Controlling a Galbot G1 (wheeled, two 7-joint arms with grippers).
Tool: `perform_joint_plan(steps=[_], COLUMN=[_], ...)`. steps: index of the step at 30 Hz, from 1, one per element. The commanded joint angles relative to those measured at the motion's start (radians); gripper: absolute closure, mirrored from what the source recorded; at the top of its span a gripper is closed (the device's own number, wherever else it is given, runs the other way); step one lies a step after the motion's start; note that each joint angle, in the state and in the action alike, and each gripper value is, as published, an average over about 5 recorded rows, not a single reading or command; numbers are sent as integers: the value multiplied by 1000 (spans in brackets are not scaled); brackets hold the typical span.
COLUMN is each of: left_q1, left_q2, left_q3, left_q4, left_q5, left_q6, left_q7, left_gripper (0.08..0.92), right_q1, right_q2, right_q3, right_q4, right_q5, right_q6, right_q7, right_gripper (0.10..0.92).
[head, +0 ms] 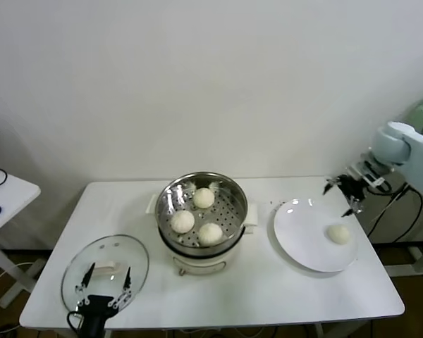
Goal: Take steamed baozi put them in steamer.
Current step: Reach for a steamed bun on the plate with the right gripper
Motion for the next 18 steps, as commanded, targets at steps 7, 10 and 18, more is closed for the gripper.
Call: perform_joint_plan(steps=[7, 10, 18], left_q1=[-2, -3, -11], left_q2=[-11, -13, -13], left_q3=[-8, -10, -17], left_q4=[3, 8, 12], left_q5=[8, 8, 8], left_q6=[10, 12, 22], left_q7=[-1, -2, -1], left_gripper=[177, 177, 177], right_q1=[-306, -340, -358], right_q2=[94, 149, 221], right_q3=[308, 353, 349], right_q4=[-270, -315, -341], right_q5=[-259, -290, -291], right_q6=[-111, -102, -97], right_q7=[49, 58, 48], right_gripper=[203, 203, 203])
